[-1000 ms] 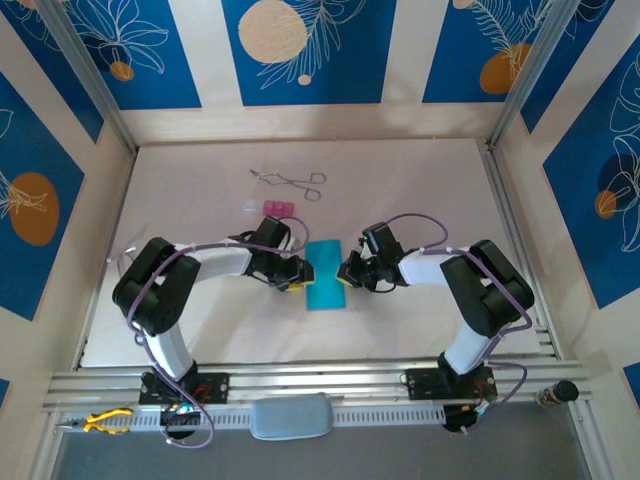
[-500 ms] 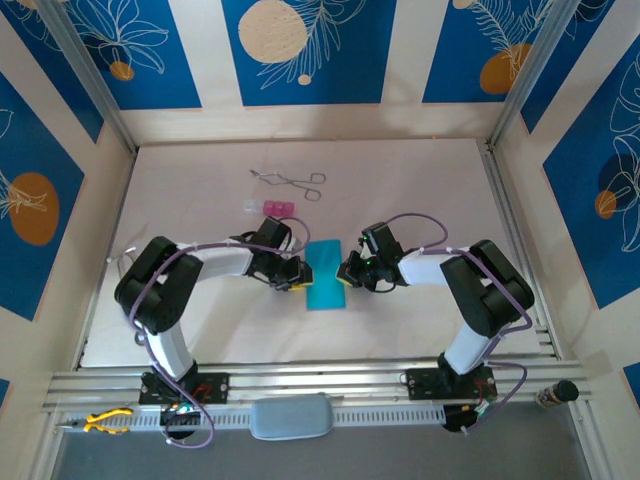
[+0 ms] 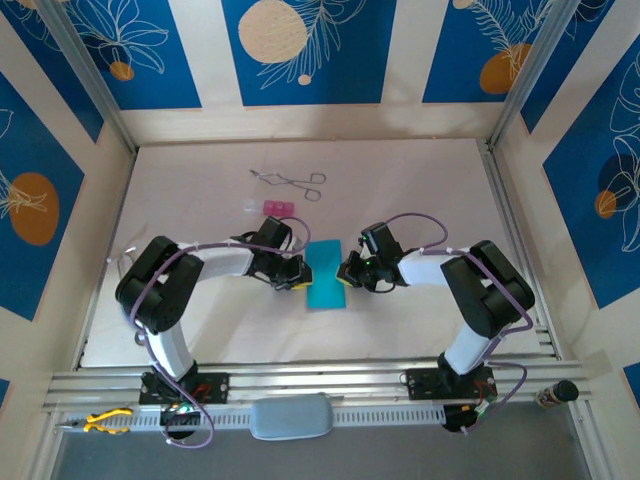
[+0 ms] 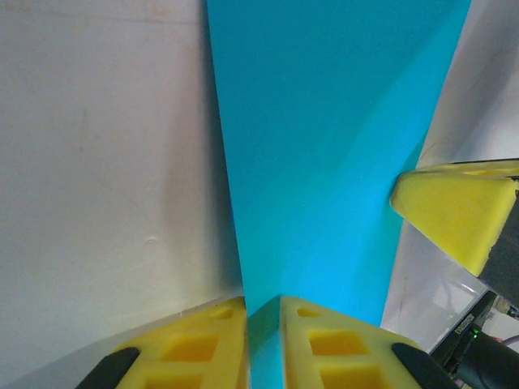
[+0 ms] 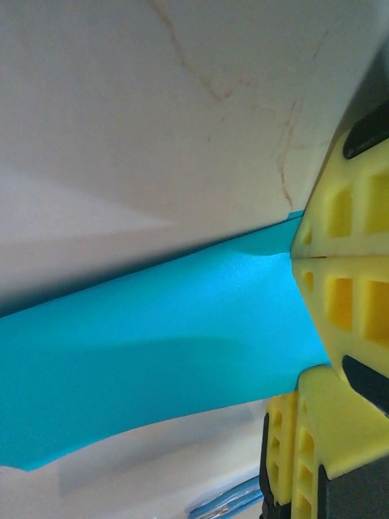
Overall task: Fold a paper plane with a square sheet of paper (pick it up from the middle)
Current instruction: Third fold the triangle at the center of the table.
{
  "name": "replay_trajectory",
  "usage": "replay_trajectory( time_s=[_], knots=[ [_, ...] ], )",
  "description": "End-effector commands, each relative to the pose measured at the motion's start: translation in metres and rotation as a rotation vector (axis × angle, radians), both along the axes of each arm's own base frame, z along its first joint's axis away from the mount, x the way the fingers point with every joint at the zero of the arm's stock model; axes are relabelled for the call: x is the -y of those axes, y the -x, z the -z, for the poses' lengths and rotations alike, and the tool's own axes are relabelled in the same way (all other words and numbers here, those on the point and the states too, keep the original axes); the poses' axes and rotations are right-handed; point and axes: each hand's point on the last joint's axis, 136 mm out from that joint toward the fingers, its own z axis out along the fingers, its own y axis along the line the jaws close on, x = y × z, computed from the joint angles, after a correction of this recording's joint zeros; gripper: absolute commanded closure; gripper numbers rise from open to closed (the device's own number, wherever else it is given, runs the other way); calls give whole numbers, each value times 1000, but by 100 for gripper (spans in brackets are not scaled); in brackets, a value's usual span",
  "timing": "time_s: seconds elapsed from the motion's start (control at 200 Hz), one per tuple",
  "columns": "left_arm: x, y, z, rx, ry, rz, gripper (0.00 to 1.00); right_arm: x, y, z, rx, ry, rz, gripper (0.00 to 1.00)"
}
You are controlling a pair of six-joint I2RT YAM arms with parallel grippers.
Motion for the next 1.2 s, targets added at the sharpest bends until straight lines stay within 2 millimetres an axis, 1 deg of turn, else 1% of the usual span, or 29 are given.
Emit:
replay_trajectory(
  time_s=[0.0, 0.15, 0.26, 0.375, 0.425, 0.63, 0.69, 0.78, 0.895, 1.076, 1.196],
  knots=[
    [2, -2, -9, 34, 15, -10, 87, 19, 21, 21, -87, 98, 17, 95],
    [7, -4, -15, 42, 46, -15, 96, 15, 20, 16, -61, 82, 3, 92],
    [8, -5, -19, 50, 54, -17, 99, 13, 18, 8, -27, 80, -15, 89],
    [7, -5, -21, 55, 55, -21, 100, 13, 16, -4, 24, 90, -33, 84],
    [6, -5, -22, 58, 54, -26, 100, 12, 15, -11, 52, 92, -46, 80],
    [6, -7, -25, 64, 59, -39, 100, 16, 15, -34, 158, 147, -83, 56],
    [6, -7, -26, 65, 63, -40, 100, 18, 16, -40, 187, 164, -99, 52],
    [7, -8, -28, 65, 71, -47, 100, 18, 17, -49, 229, 191, -126, 51],
    [7, -8, -31, 67, 80, -55, 100, 19, 18, -60, 301, 251, -156, 54],
    [7, -8, -35, 67, 88, -66, 100, 15, 19, -83, 554, 392, -218, 55],
    [8, -9, -37, 69, 97, -72, 100, 7, 23, -94, 717, 450, -313, 53]
  ],
)
